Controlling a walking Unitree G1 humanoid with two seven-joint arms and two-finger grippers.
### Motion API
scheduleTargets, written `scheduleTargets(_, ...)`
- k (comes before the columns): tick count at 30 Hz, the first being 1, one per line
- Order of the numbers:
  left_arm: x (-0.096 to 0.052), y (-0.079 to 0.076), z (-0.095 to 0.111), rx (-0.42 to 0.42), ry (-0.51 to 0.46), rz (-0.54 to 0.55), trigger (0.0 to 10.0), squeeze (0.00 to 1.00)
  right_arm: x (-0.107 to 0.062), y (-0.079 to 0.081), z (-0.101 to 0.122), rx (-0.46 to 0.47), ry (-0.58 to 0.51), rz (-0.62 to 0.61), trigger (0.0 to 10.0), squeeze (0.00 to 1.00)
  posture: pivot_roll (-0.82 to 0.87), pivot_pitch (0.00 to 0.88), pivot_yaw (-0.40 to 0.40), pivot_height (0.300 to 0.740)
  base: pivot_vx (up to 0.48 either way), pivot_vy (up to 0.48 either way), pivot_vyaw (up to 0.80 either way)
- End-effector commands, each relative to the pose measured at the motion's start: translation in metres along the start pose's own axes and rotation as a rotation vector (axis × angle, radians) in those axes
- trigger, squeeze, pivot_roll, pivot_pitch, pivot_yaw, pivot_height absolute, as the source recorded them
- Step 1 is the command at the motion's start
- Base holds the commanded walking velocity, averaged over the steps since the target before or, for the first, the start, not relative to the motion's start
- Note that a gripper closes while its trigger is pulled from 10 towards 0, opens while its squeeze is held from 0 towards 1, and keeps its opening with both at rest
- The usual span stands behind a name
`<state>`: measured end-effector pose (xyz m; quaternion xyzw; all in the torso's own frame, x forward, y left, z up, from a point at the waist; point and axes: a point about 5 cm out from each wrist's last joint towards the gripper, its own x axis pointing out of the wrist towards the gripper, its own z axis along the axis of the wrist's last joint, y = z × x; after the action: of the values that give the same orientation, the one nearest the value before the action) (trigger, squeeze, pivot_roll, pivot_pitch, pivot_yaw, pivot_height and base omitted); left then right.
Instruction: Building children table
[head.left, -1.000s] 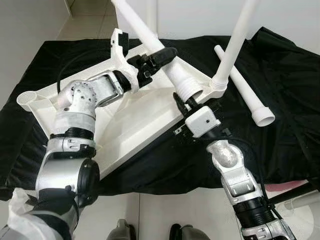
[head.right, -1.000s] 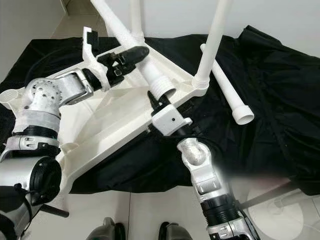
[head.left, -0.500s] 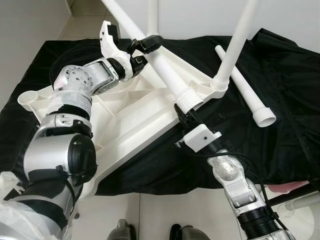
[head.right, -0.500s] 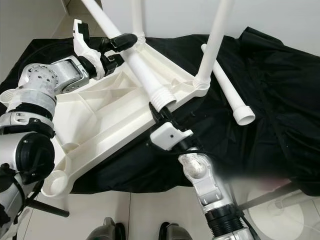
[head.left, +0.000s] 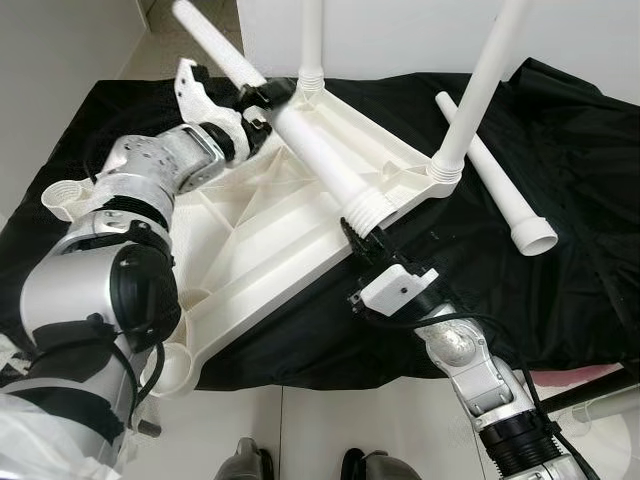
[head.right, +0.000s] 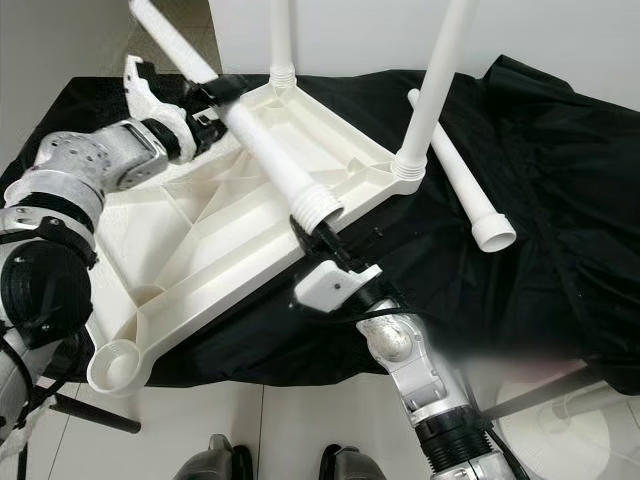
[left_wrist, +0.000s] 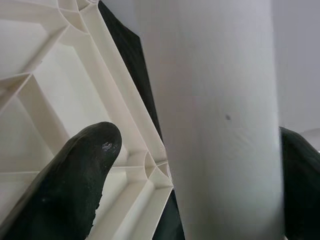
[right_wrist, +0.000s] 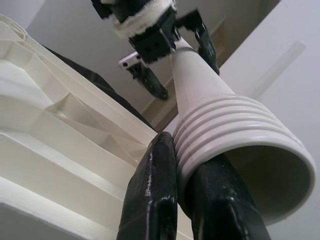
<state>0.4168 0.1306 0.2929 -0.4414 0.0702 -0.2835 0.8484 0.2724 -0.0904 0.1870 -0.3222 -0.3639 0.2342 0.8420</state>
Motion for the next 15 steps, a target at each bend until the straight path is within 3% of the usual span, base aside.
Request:
scheduleTargets(1, 0.002, -0.003, -0.001, 0.011, 0.011, -0.018, 10.0, 0.00, 0.002, 0.001, 0.005, -0.006, -0.043, 0.005, 10.0, 0.00, -0.11, 0.096, 0.025, 0.740, 0.000, 0.000, 0.00)
scheduleTargets(3, 0.002, -0.003, 0.000, 0.008, -0.001, -0.016, 10.0, 0.00, 0.001, 0.003, 0.005, -0.007, -0.046, 0.021, 10.0, 0.00, -0.11, 0.099, 0.022, 0.740, 0.000, 0.000, 0.00)
scheduleTargets(4, 0.002, -0.004, 0.004, 0.000, -0.023, -0.014, 6.4, 0.00, 0.000, 0.004, 0.005, -0.006, -0.045, 0.029, 10.0, 0.00, -0.11, 0.099, 0.022, 0.740, 0.000, 0.000, 0.00)
scheduleTargets(6, 0.002, -0.004, 0.007, -0.005, -0.038, -0.013, 6.4, 0.00, 0.000, 0.005, 0.004, -0.006, -0.044, 0.033, 10.0, 0.00, -0.11, 0.099, 0.022, 0.740, 0.000, 0.000, 0.00)
scheduleTargets(7, 0.001, -0.005, 0.010, -0.005, -0.054, -0.011, 0.0, 0.00, -0.001, 0.006, 0.003, -0.004, -0.038, 0.036, 10.0, 0.00, -0.10, 0.101, 0.020, 0.740, 0.000, 0.000, 0.00)
scheduleTargets(15, -0.002, -0.007, 0.020, -0.013, -0.083, -0.021, 0.0, 0.00, -0.003, 0.011, 0.002, 0.010, -0.032, 0.048, 10.0, 0.00, -0.09, 0.099, 0.018, 0.740, 0.000, 0.000, 0.00)
